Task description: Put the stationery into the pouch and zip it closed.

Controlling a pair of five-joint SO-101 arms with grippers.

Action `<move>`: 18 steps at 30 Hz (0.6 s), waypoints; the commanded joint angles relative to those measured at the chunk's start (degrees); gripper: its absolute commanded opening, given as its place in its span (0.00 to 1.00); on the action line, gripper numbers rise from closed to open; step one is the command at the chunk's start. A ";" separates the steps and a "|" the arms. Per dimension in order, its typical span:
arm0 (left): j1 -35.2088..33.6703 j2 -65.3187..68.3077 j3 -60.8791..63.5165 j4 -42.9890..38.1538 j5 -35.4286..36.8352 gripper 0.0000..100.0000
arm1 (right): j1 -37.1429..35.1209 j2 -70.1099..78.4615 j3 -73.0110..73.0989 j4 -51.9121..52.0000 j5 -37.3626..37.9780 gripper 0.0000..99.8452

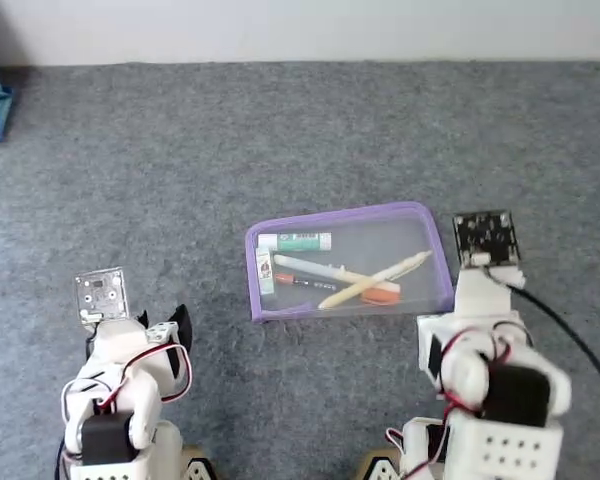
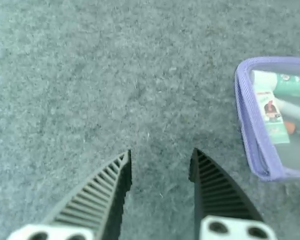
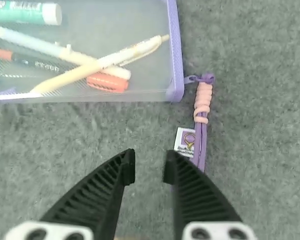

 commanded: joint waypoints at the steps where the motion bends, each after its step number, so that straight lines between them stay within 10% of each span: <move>1: 0.00 -0.70 1.01 -1.93 0.26 0.19 | 0.66 -5.41 3.69 -2.15 0.00 0.01; 18: 0.00 -0.70 8.57 -3.69 0.26 0.19 | 0.66 -20.70 21.80 -10.77 -0.18 0.01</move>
